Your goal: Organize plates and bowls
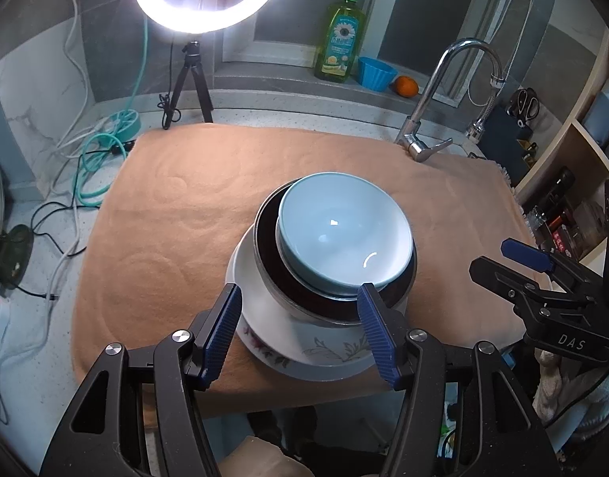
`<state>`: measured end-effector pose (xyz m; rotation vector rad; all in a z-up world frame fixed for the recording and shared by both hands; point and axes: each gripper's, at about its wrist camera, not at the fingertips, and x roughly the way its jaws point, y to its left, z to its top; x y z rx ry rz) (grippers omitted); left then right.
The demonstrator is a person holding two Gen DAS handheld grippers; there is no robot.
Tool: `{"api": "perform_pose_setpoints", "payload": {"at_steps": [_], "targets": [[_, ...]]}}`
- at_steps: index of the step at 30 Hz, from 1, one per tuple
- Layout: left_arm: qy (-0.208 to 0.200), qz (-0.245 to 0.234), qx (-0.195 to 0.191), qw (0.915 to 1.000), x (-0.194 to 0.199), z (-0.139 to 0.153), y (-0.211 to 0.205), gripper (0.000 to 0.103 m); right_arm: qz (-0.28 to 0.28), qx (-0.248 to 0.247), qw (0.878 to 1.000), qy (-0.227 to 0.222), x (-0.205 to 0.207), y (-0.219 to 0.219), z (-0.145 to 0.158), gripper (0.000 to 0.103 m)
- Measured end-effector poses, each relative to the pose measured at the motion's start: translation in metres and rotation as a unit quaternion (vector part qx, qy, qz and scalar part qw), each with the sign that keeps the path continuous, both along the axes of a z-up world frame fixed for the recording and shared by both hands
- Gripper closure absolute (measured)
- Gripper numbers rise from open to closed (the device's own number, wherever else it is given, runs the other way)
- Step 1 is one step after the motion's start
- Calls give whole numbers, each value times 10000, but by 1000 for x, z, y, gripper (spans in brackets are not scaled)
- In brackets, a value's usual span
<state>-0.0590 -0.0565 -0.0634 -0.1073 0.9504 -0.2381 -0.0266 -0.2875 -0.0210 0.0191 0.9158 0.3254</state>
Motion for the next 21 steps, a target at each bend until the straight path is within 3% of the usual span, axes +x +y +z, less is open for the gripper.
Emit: {"api": "perform_pose_setpoints", "payload": {"at_steps": [21], "targets": [[0,-25,14,10000,1,1,0,43,-9,29,10000,22,1,0,-1,18]]}}
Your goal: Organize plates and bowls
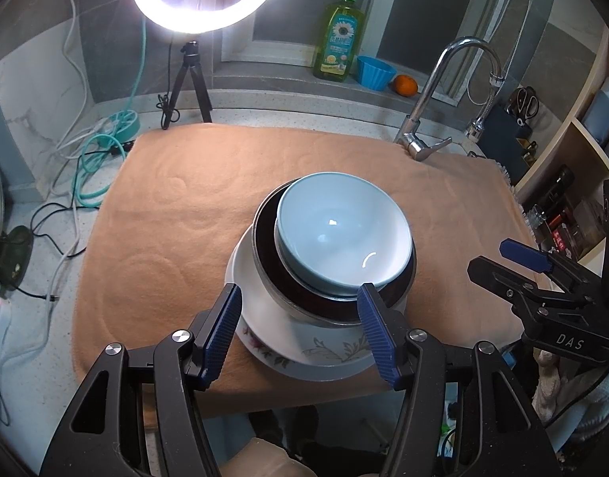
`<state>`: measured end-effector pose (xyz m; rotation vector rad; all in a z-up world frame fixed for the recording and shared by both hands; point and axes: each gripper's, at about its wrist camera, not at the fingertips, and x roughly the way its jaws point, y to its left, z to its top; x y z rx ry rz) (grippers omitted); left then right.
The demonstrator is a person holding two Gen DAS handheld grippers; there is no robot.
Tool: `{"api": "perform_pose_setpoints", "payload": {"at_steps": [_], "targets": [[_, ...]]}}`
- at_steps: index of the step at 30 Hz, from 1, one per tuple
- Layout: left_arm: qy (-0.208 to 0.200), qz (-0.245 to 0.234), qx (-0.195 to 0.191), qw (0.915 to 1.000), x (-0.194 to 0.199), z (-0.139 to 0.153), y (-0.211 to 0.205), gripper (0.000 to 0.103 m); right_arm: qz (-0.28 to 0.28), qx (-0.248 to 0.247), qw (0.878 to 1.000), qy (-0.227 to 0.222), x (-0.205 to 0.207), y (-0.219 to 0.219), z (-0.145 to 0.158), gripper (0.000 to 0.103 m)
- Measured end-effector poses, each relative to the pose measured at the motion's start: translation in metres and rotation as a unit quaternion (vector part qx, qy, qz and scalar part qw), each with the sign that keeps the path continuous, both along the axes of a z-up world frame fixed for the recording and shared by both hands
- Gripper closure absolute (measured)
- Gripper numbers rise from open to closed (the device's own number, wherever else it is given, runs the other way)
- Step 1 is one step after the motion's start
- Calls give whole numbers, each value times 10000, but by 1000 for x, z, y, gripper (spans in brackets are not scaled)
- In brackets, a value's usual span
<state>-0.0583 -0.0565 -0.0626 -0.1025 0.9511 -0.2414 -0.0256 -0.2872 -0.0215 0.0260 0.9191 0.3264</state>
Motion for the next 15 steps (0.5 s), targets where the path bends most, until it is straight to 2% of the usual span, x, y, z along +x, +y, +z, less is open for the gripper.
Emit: {"api": "perform_pose_setpoints", "payload": {"at_steps": [15], "targets": [[40,-8,30,10000,4,-3,-4,43,-42,26,10000,35,2,-2,-3,18]]}}
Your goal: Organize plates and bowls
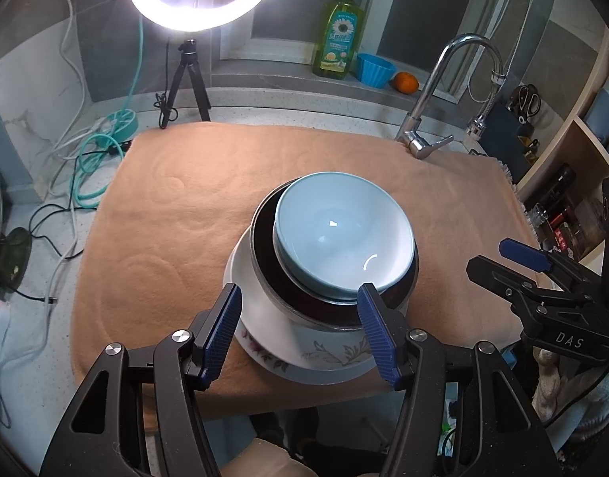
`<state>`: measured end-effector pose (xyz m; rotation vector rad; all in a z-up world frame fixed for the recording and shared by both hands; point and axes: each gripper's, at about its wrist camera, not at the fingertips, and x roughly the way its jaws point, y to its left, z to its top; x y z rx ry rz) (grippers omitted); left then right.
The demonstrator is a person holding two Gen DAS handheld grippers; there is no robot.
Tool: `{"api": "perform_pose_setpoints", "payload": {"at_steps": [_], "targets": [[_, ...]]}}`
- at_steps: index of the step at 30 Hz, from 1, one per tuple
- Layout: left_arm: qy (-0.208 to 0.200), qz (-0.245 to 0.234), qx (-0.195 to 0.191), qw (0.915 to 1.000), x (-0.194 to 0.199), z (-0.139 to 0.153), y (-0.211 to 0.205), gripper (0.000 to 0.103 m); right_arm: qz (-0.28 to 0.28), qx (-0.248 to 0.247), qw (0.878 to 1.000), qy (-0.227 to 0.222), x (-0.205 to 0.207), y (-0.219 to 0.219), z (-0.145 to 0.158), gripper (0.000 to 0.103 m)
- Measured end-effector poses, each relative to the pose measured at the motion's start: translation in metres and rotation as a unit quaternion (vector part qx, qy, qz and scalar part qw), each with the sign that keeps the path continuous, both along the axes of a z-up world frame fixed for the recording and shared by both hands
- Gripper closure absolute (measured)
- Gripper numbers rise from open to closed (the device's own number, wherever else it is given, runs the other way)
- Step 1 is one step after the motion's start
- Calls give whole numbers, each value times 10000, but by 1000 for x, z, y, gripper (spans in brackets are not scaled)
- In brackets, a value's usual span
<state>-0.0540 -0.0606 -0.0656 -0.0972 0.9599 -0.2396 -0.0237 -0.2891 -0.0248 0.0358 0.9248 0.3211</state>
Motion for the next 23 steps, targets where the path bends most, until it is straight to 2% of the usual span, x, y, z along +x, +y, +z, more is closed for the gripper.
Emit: {"api": "perform_pose_setpoints", "payload": {"at_steps": [23], "targets": [[30,2,52,10000,13,-4,1,43,-46,5,9999,89,9,1,-10,18]]}}
